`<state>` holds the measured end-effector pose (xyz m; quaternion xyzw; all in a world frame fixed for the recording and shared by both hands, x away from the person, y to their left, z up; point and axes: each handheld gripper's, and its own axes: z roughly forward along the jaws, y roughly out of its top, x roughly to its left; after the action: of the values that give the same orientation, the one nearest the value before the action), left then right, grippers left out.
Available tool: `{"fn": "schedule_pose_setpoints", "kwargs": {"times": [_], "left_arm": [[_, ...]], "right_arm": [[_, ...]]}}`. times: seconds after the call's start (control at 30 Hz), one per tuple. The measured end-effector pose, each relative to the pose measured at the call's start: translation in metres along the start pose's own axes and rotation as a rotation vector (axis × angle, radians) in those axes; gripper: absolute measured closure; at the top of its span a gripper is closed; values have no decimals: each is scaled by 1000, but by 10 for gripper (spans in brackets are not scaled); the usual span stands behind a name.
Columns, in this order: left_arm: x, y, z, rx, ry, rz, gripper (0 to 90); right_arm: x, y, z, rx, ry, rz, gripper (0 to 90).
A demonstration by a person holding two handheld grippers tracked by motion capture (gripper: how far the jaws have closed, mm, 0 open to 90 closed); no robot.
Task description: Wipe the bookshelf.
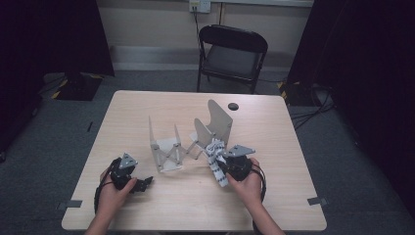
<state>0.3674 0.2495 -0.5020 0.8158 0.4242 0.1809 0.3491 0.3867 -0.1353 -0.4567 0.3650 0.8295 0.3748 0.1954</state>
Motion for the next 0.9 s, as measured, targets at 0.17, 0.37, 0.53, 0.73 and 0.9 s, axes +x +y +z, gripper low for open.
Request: {"fn": "schedule_pose_setpoints", "kwargs": {"times": [0.17,0.37,0.53,0.73,0.9], "left_arm": [[0,0,0,0,0,0,35],[0,0,0,1,0,1,34],[0,0,0,1,0,3,35],[0,0,0,0,0,3,34],[0,0,0,0,0,0,34]], "right_arm": [[1,-14,7,44,22,3,755],[1,-27,8,80,33,13,751],[-2,-36,0,83,50,34,750],[-10,-31,-19,0,40,61,751],[-18,-7,-44,-117,28,80,752]]}}
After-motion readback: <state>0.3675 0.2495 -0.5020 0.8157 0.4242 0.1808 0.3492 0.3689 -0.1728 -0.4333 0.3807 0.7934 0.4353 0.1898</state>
